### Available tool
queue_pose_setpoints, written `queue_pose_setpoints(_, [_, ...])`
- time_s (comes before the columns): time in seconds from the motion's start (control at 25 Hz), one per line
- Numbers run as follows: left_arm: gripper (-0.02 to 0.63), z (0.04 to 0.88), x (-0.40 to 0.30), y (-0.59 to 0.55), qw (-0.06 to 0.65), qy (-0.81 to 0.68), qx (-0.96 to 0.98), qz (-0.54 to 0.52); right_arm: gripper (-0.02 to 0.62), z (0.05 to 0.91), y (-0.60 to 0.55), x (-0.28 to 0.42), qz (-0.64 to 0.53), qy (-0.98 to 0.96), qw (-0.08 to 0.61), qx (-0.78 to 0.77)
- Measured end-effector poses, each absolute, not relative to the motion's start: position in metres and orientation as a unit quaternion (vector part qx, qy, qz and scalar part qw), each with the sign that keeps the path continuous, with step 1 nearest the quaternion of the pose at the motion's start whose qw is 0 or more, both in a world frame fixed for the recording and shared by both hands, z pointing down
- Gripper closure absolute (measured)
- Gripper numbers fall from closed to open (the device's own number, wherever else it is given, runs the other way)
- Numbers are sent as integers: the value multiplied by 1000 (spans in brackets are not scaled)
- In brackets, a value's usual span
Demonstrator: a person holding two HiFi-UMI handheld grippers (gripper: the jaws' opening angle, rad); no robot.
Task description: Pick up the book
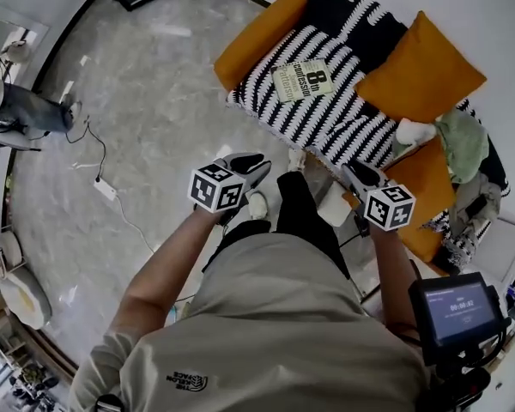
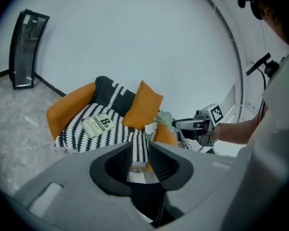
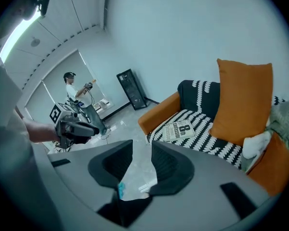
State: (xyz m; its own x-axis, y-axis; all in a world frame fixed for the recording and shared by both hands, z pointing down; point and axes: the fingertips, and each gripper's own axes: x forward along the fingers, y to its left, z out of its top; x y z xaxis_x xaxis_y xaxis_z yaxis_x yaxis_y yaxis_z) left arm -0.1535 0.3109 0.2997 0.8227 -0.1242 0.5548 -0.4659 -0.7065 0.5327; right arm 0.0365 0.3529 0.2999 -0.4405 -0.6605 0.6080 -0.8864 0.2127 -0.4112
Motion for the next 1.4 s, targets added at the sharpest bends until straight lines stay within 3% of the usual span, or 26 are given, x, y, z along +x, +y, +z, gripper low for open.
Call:
queue_pose_setpoints(0.44, [517, 398, -101, 190, 437, -211, 827, 284, 465, 417, 181, 110, 431, -759, 194, 449])
queue_pose_setpoints(0.92, [475, 540, -60, 94, 499, -266, 760, 319, 465, 568, 67, 154, 455, -758, 291, 367])
queue_pose_setpoints(1.4, [449, 659, -64, 41, 538, -297, 716, 331, 449, 676, -19, 160, 492, -735, 275, 377])
